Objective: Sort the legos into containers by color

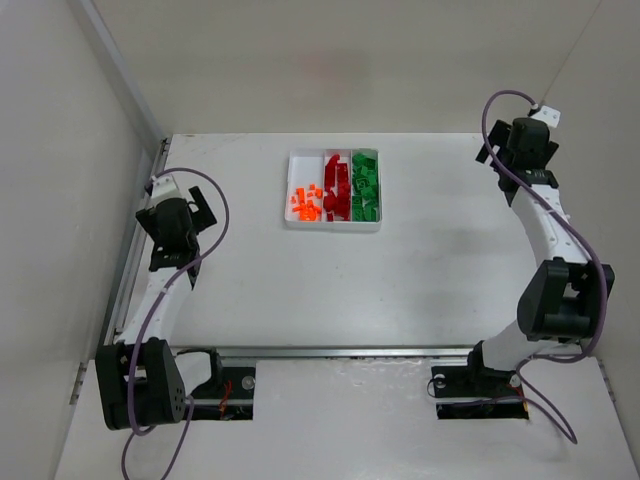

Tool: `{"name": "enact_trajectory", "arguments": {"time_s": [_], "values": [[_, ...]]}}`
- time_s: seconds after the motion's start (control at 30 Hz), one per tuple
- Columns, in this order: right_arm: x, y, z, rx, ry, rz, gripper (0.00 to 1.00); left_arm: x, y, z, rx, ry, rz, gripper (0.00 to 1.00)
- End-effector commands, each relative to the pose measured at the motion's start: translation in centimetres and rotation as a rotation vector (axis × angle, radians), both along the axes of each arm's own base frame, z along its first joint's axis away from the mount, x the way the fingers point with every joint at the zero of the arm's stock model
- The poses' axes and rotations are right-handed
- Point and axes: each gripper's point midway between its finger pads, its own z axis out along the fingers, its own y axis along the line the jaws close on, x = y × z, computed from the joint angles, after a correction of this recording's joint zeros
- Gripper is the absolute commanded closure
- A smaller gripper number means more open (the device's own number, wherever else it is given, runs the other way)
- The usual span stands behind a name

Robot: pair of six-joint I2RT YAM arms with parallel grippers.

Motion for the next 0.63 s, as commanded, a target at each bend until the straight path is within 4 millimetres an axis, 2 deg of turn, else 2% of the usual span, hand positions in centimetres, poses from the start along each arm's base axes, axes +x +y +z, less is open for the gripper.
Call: {"name": "enact_trajectory", "arguments": {"time_s": [0.0,0.13,0.23,0.43,0.47,0.53,0.6], "values": [[0.1,0.5,4.4,0.051,-0.138,-0.014,0.01,0.4,-0.3,1.1,-0.01,-0.063,-0.01,0.0],[-0.5,0.6,6.5,0.081,-0.209,-0.036,0.01,0.4,-0.6,1.3,-0.016,-0.078,-0.03,0.0],[-0.7,0.5,6.9,0.084,-0.223,-0.049,0.01,0.5,-0.8,1.3,-0.019,-0.078,-0.039,0.0],[-1.8,0.4,6.7,0.081,-0.209,-0.059,0.01,0.0,-1.2,1.8,-0.023,-0.112,-0.058,0.0],[-1.9,0.4,6.1,0.091,-0.2,-0.063,0.01,-0.1,-1.2,1.5,-0.022,-0.113,-0.058,0.0],[-2.7,0.6,6.4,0.098,-0.222,-0.065,0.01,-0.4,-1.4,2.2,-0.022,-0.142,-0.069,0.0],[-3.3,0.6,6.8,0.096,-0.244,-0.064,0.01,-0.9,-1.4,1.6,-0.023,-0.141,-0.069,0.0]]}}
